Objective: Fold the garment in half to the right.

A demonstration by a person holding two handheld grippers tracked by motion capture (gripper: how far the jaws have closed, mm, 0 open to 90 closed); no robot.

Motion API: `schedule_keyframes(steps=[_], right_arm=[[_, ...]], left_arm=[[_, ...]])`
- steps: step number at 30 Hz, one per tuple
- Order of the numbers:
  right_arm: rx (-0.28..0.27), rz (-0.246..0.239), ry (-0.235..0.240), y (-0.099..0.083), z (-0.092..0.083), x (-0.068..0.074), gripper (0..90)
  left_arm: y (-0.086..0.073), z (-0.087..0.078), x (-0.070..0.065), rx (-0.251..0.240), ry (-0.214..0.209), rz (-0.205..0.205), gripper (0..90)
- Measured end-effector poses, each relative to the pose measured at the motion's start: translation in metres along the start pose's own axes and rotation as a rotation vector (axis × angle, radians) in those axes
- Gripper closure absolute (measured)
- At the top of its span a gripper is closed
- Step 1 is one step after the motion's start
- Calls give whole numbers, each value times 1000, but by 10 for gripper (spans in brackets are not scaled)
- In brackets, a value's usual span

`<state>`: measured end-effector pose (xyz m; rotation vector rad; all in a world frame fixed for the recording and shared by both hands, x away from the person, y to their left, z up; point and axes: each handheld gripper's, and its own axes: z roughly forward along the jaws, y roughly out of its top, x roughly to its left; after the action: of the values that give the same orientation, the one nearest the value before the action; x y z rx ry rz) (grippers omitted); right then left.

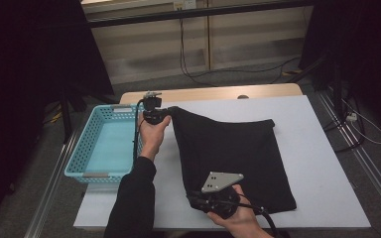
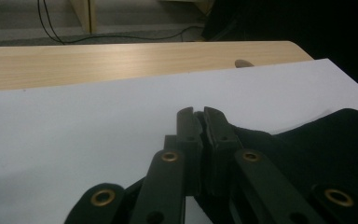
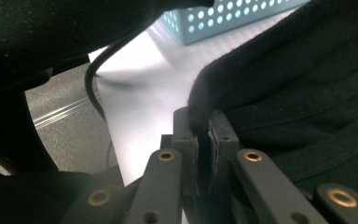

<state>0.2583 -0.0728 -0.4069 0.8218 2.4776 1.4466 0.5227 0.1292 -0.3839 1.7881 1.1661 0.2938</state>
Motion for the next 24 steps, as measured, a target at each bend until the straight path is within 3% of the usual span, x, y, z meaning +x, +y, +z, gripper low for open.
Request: schedule_keyframes(steps=[9, 24], right_arm=[[-14, 11, 32, 9, 7, 1, 846], [-43, -12, 60, 26, 17, 8, 847]], left_arm=[[4, -11, 8, -13, 20, -11, 862], [13, -29, 17, -34, 45, -19, 862]])
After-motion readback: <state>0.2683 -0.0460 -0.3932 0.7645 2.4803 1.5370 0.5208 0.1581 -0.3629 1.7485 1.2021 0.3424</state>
